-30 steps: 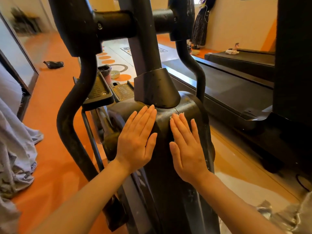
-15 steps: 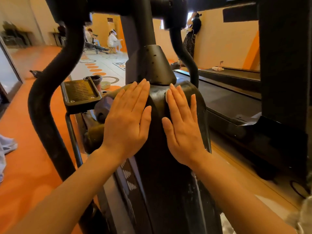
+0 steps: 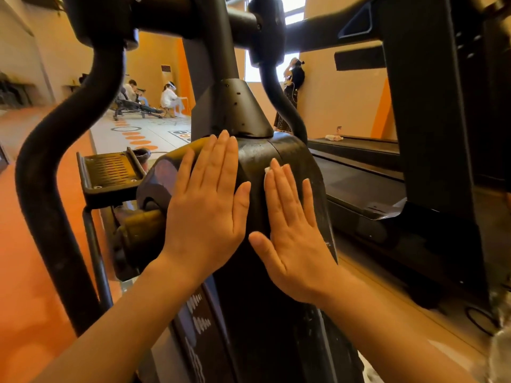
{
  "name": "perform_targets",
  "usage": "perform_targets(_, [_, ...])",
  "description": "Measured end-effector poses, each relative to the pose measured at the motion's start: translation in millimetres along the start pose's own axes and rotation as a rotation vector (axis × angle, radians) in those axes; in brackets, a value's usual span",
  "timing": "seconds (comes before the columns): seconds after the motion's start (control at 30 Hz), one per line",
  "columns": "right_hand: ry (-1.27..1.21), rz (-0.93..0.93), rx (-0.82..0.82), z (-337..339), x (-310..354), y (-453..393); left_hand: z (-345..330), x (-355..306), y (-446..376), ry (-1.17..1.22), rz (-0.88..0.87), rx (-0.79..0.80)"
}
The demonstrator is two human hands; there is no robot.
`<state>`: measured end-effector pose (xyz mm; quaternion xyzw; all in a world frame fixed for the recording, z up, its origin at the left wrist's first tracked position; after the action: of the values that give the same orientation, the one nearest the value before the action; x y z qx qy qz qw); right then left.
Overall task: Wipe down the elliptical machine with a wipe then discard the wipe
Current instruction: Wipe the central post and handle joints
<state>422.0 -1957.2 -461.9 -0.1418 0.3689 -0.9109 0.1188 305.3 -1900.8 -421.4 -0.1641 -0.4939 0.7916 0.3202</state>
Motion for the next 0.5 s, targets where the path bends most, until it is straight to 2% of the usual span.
perform_targets(0.07, [0.102,0.044,0.033,3.4,-7.7,3.9,0.0,-3.4,2.6,-0.008,-0.011,0.007])
perform_targets(0.13, [0.14,-0.015,0.021,10.1,-26.1,3.4,-0.7,-4.8,4.2,-0.018,-0.01,0.01])
perform_targets(0.2, [0.082,-0.112,-0.011,12.8,-38.1,4.1,-1.9,-5.3,5.3,-0.03,0.005,0.03])
perform_targets(0.27, [0.0,-0.133,-0.023,8.4,-31.7,7.7,-2.9,-7.2,5.9,-0.044,0.017,0.054])
perform_targets(0.33, [-0.049,-0.072,0.006,1.5,-14.3,14.0,-3.9,-10.6,6.5,-0.066,0.01,0.057])
perform_targets(0.43, [0.009,0.051,0.061,-2.8,-4.7,24.6,-4.3,-13.4,7.7,-0.081,0.001,0.035])
perform_targets(0.5, [0.072,0.04,0.042,1.9,-17.7,22.4,-4.3,-13.6,8.4,-0.085,-0.001,0.027])
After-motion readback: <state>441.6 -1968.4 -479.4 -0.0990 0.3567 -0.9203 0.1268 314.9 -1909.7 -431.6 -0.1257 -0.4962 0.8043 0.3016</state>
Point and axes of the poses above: each hand's wrist, its own y-axis away from the middle knuckle, its own z-axis out of the back of the hand, x = y × z, the point moved 5 cm from there along -y, towards the middle knuckle, and after that the axes turned 8 degrees about -y, right-handed, at the moved point
